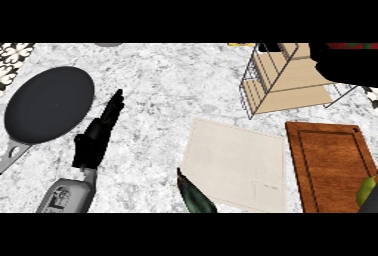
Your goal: Pick the tomato from the placemat and place it in the tiered shelf
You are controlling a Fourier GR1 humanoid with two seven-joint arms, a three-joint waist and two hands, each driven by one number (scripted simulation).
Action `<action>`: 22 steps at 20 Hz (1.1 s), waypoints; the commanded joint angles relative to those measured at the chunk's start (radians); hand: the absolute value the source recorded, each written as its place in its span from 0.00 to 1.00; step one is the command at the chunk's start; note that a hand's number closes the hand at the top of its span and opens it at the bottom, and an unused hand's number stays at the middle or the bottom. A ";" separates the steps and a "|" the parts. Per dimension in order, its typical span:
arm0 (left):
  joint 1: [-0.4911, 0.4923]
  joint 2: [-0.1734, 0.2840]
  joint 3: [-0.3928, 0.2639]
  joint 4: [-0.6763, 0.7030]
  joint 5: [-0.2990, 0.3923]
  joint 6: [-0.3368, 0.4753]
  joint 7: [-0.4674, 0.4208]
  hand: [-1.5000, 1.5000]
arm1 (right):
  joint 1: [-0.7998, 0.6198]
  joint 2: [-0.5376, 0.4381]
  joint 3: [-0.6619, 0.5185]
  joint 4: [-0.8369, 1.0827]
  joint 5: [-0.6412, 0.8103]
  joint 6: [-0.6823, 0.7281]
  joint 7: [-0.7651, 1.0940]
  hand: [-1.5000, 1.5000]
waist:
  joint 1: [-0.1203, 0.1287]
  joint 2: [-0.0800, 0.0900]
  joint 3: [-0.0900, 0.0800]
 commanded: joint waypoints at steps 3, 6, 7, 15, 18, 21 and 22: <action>-0.013 -0.029 -0.001 -0.041 -0.030 0.013 0.053 0.50 | 0.034 -0.033 -0.017 0.117 0.015 -0.105 -0.102 1.00 | -0.001 0.000 0.000; -0.013 0.002 0.025 -0.021 -0.003 -0.039 0.026 0.50 | -0.023 -0.046 0.030 0.243 0.117 -0.201 -0.138 1.00 | 0.006 0.001 0.000; -0.010 0.015 0.039 -0.006 0.001 -0.047 0.016 0.50 | -0.020 -0.073 0.021 0.290 0.116 -0.221 -0.191 1.00 | 0.007 0.003 0.000; -0.001 -0.044 0.013 -0.050 -0.043 -0.002 0.061 0.50 | 0.019 -0.045 -0.065 0.462 0.048 -0.452 -0.343 1.00 | 0.004 0.001 0.000; -0.002 -0.021 0.032 -0.027 -0.012 -0.042 0.021 0.50 | -0.033 0.014 -0.151 0.472 -0.127 -0.528 -0.403 1.00 | 0.012 0.005 0.001; 0.080 -0.057 -0.022 -0.074 -0.060 -0.011 0.003 0.50 | -0.015 -0.001 -0.174 0.572 -0.164 -0.585 -0.493 1.00 | 0.012 0.002 0.001; 0.005 -0.005 0.062 -0.015 -0.005 -0.069 -0.009 0.50 | -0.067 -0.058 -0.199 0.622 -0.192 -0.546 -0.508 1.00 | 0.005 0.002 0.000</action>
